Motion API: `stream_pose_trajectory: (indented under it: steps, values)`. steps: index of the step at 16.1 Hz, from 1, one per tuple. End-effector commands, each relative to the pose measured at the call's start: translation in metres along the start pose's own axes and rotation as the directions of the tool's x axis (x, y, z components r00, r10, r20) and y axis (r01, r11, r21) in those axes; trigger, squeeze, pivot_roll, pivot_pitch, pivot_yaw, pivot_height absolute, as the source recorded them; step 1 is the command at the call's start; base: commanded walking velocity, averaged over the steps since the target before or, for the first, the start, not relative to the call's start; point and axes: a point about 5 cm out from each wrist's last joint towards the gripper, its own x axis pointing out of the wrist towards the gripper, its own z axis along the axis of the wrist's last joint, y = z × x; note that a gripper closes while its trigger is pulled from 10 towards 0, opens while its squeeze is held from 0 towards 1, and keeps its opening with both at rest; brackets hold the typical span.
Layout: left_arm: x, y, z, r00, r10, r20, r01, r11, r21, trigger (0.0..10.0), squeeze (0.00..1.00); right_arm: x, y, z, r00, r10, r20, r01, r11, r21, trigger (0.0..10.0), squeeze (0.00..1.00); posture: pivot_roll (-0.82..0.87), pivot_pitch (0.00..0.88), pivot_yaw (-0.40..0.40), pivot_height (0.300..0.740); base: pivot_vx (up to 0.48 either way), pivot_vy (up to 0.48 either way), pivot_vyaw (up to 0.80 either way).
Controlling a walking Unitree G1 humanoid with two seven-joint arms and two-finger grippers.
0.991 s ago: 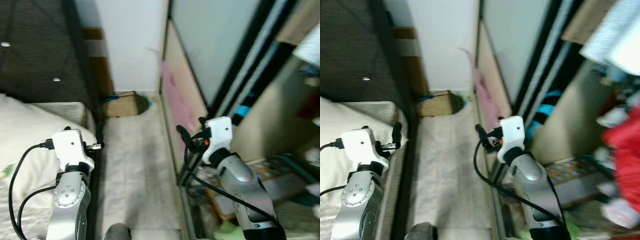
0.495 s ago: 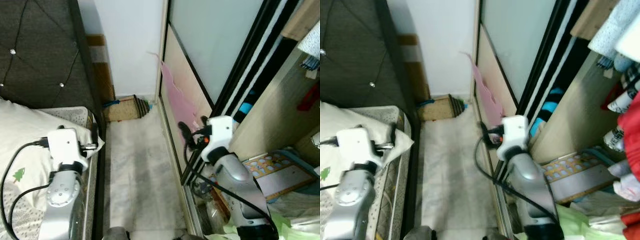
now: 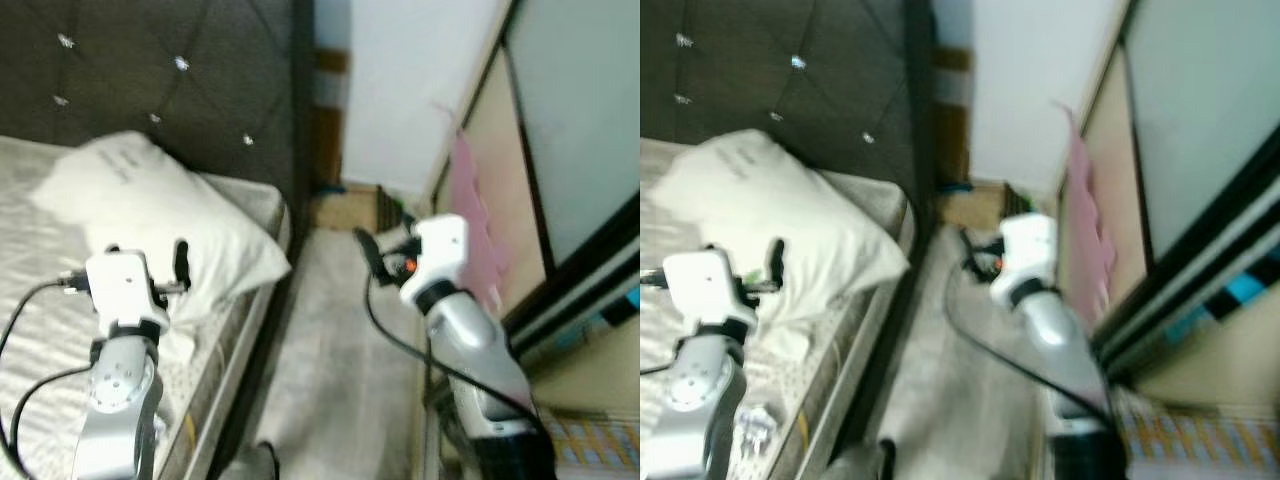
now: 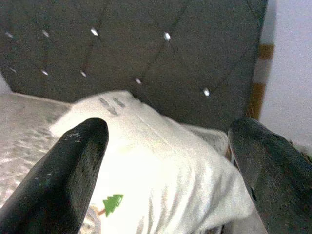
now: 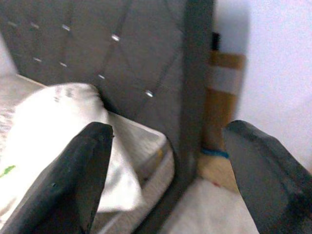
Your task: Clean up the room
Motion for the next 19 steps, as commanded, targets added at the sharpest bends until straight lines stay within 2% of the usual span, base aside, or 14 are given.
stream_pose_trajectory:
  steps: [1,10,13,19]
  values:
    - [-0.0022,-0.0047,-0.0001,1.000,-0.018,-0.005,0.018,1.000,0.003,10.0,0.00,-0.0014,-0.0064,-0.0003,1.000,-0.018,-0.001,0.018,1.000,-0.013,10.0,0.00,0.07,0.068,-0.021,0.740,0.000,0.000,0.80]
    - [-0.0048,-0.0103,0.0000,1.000,-0.031,0.006,0.031,1.000,-0.003,10.0,0.00,0.0009,-0.0105,0.0035,0.999,-0.040,0.025,0.040,0.999,-0.023,10.0,0.00,0.07,0.059,-0.028,0.740,0.000,0.000,0.80]
    - [-0.0072,-0.0101,-0.0009,1.000,-0.024,0.001,0.024,1.000,-0.009,10.0,0.00,0.0027,-0.0159,0.0059,0.996,-0.080,0.039,0.082,0.996,-0.038,10.0,0.00,0.07,0.056,-0.030,0.740,0.000,0.000,0.80]
    - [-0.0080,-0.0117,-0.0013,0.999,-0.041,-0.002,0.041,0.999,-0.024,10.0,0.00,0.0043,-0.0118,0.0053,0.997,-0.063,0.043,0.065,0.997,-0.030,10.0,0.00,0.07,0.051,-0.031,0.740,0.000,0.000,0.80]
